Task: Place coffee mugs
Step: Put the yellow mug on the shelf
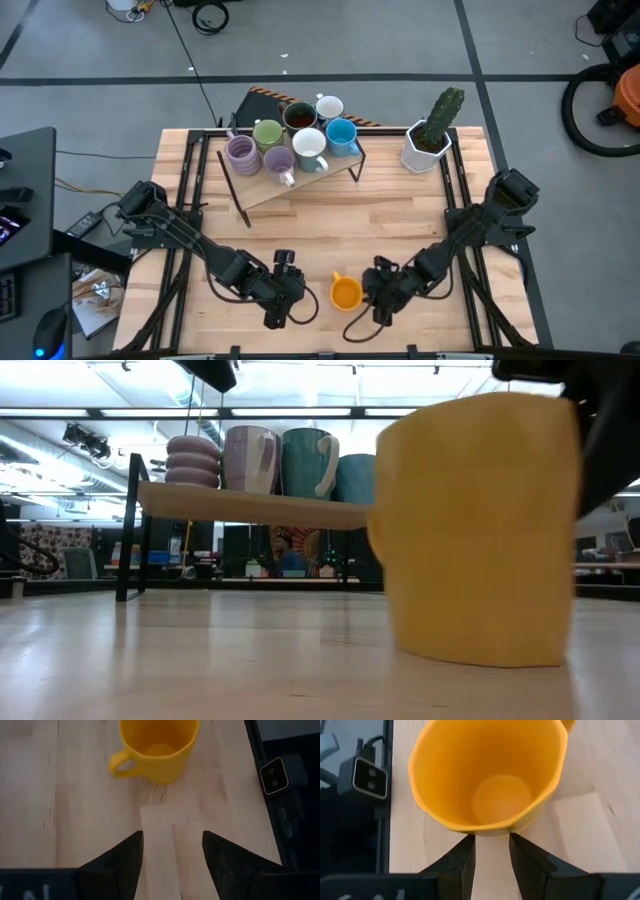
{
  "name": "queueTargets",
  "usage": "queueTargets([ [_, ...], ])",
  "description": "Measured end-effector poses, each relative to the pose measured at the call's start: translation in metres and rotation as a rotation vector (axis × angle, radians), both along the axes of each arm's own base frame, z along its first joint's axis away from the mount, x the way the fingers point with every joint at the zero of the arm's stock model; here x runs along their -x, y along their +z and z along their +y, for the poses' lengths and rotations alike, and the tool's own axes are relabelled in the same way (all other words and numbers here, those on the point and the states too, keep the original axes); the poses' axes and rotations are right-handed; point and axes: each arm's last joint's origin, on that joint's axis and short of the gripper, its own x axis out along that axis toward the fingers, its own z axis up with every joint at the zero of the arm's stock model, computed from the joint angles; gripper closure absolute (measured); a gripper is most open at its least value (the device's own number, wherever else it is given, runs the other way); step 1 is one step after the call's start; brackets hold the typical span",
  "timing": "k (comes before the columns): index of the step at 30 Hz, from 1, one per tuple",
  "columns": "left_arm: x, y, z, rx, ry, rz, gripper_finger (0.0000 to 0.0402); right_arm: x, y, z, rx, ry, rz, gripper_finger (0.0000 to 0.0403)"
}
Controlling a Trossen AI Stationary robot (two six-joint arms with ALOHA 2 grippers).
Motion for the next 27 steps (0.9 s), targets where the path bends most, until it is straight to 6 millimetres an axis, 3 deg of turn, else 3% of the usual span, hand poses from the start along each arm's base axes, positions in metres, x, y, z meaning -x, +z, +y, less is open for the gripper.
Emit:
queueTargets([
  [7, 0.0, 0.0, 0.0, 0.03, 0.034, 0.004, 0.0192, -0.013, -0.008, -0.008, 0.001, 0.008, -0.082, 0.0277],
  [14, 0.001, 0.0, 0.0, 0.051, 0.065, 0.015, 0.0192, -0.034, -0.033, -0.014, 0.002, -0.016, -0.113, 0.0277],
  [22, 0.004, 0.021, -0.003, 0.054, 0.072, -0.002, 0.0192, -0.054, -0.05, -0.018, -0.056, -0.031, -0.203, 0.0277],
  [27, 0.002, 0.024, -0.004, 0.071, 0.085, -0.016, 0.0192, -0.067, -0.057, -0.026, -0.062, -0.048, -0.275, 0.0277],
])
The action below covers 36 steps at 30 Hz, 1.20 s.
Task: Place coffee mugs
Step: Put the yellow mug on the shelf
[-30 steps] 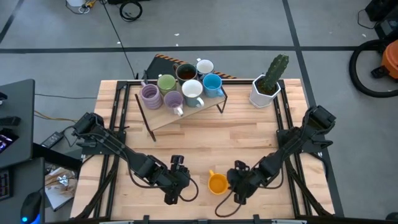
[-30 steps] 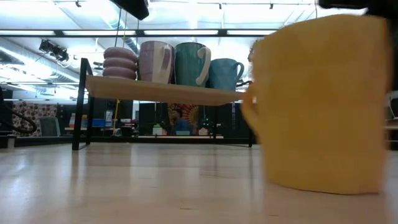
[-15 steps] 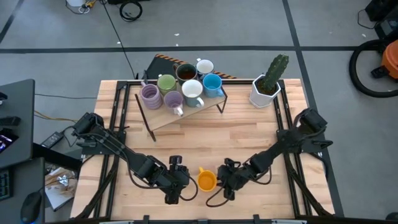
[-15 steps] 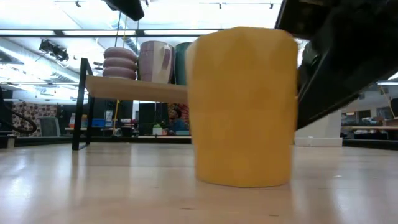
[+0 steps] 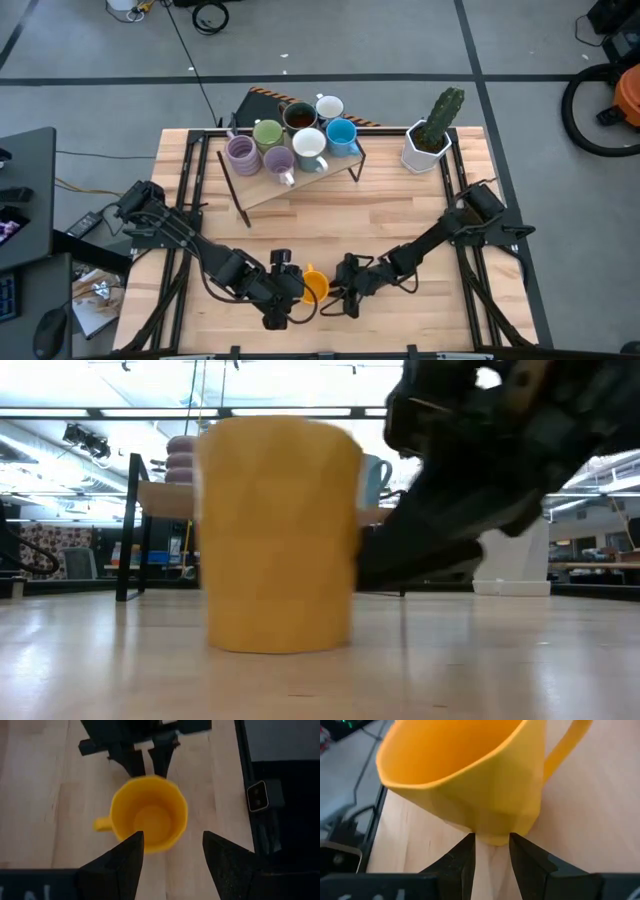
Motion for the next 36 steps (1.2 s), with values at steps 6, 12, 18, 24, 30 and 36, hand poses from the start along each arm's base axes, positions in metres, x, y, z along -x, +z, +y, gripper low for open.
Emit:
queueTargets([
  [6, -0.004, 0.001, 0.003, 0.07, 0.053, 0.0, 0.0192, -0.015, -0.001, -0.015, 0.027, -0.013, -0.06, 0.0277],
  [12, -0.013, -0.004, 0.004, 0.178, 0.055, 0.033, 0.0192, -0.013, 0.01, -0.021, 0.055, 0.094, -0.002, 0.0277],
  [18, -0.024, -0.02, -0.002, 0.231, 0.029, 0.073, 0.0192, 0.008, 0.031, -0.029, 0.203, 0.052, 0.146, 0.0277],
  [24, -0.032, -0.034, -0.003, 0.165, 0.068, 0.063, 0.0192, 0.035, 0.051, -0.034, 0.368, -0.04, 0.253, 0.0277],
  [30, -0.044, -0.041, 0.001, 0.189, 0.151, 0.019, 0.0192, 0.064, 0.069, -0.039, 0.463, -0.125, 0.346, 0.0277],
  [36, -0.047, -0.056, 0.006, 0.174, 0.259, 0.066, 0.0192, 0.085, 0.083, -0.044, 0.523, -0.196, 0.326, 0.0277],
])
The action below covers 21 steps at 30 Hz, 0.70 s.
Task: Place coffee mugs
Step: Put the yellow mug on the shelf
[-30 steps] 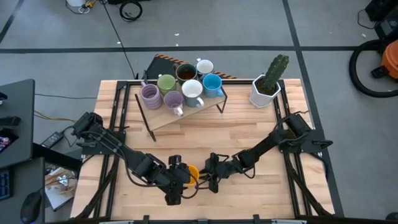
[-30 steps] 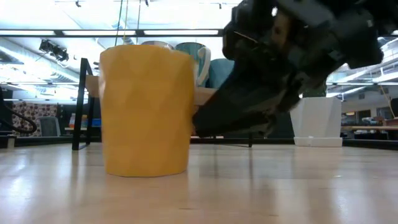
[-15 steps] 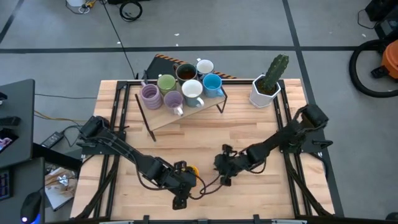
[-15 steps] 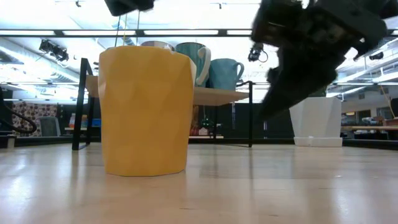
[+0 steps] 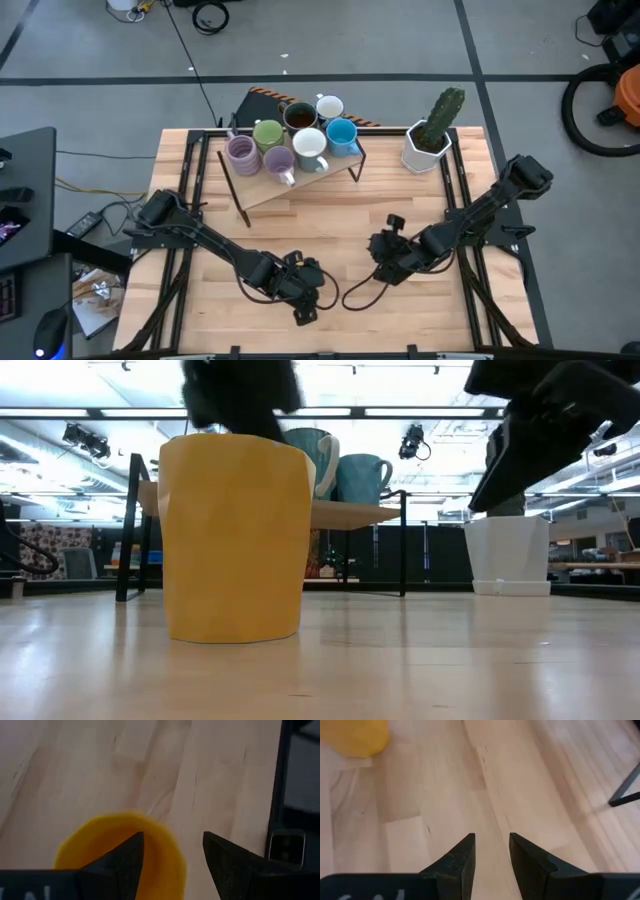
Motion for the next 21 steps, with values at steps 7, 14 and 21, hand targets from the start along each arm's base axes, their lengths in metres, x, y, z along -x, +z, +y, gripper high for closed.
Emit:
queueTargets([
  [7, -0.008, -0.015, 0.004, 0.0, -0.003, 0.044, 0.0207, 0.018, -0.004, -0.011, -0.018, -0.025, -0.037, 0.0277],
  [14, -0.01, -0.019, 0.013, -0.019, -0.112, 0.106, 0.0284, 0.027, -0.011, -0.016, -0.054, -0.023, -0.088, 0.0277],
  [21, -0.004, -0.017, 0.014, -0.061, -0.396, 0.165, 0.0376, 0.025, -0.009, -0.014, -0.094, 0.001, -0.119, 0.0277],
])
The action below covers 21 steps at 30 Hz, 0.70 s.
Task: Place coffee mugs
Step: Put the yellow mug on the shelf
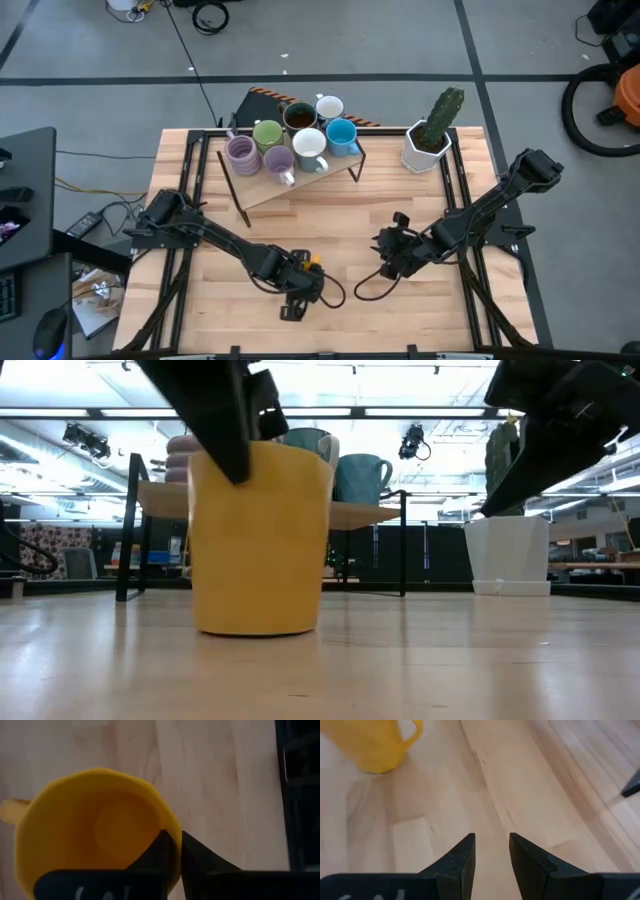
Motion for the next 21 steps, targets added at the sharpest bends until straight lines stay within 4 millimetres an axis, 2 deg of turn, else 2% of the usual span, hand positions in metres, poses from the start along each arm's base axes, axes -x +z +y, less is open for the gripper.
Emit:
queueTargets([
  [5, 0.012, 0.003, 0.001, -0.075, -0.206, 0.049, 0.0371, -0.004, 0.002, 0.003, -0.014, 0.029, -0.037, 0.0277],
  [11, 0.023, 0.006, 0.001, -0.148, -0.533, 0.076, 0.0372, -0.008, 0.005, 0.006, -0.036, 0.068, -0.069, 0.0277],
  [21, 0.023, 0.005, 0.004, -0.186, -0.624, 0.072, 0.0346, -0.008, 0.006, 0.006, -0.038, 0.07, -0.075, 0.0277],
])
